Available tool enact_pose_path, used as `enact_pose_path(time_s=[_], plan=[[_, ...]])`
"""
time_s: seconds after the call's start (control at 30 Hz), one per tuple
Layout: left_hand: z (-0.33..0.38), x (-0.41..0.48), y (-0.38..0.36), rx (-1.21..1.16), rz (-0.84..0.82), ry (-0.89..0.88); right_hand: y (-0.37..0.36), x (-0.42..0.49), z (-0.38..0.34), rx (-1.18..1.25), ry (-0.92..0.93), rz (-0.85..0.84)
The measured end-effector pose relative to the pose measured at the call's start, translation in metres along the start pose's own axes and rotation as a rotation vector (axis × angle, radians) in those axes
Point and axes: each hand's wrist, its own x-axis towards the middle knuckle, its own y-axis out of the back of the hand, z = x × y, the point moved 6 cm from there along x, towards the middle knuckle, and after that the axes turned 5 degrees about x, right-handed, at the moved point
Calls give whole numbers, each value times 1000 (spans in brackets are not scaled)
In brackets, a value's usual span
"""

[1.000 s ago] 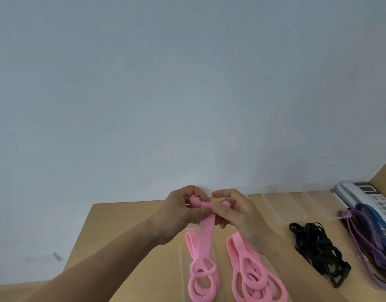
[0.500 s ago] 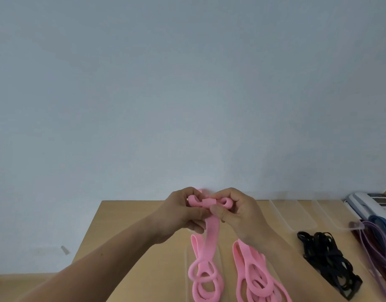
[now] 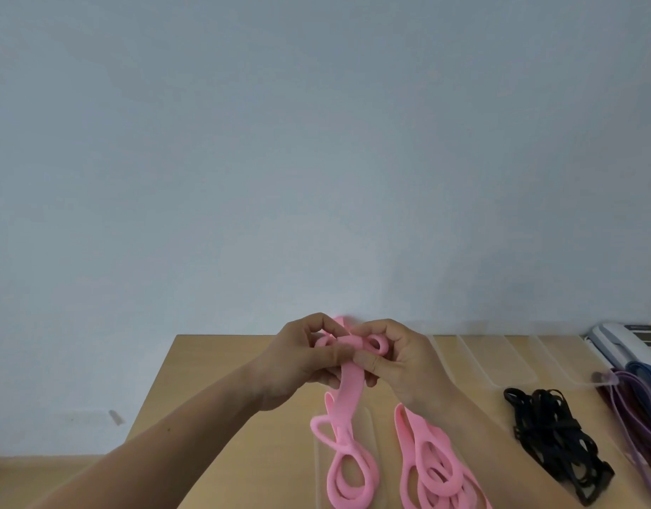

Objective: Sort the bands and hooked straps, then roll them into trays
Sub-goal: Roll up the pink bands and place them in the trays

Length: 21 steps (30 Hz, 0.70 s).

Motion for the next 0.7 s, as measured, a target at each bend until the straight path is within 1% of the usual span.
enact_pose_path(time_s=[0.1,0.2,0.37,0.43,0.5,0.57,0.7], plan=[[3,1,3,43,61,-50,3,-1,-2,16,-22,12],[4,3,4,94,114,-101,2,-1,-4,45,-105,4],[4,4,-1,98,112,-150,0,1,-6,-35,-154,-26],[1,5,3,76,141,-118,0,1,-8,-64,-137,-33],[-3,5,3,79,103,-65,2,2,-9,-75,-94,-17],[-5,4,1,158,47,-50,2,4,-9,-86,-52,-5],[-6,2,3,171,37,-36,-2,6,-10,-121,-18,-32]])
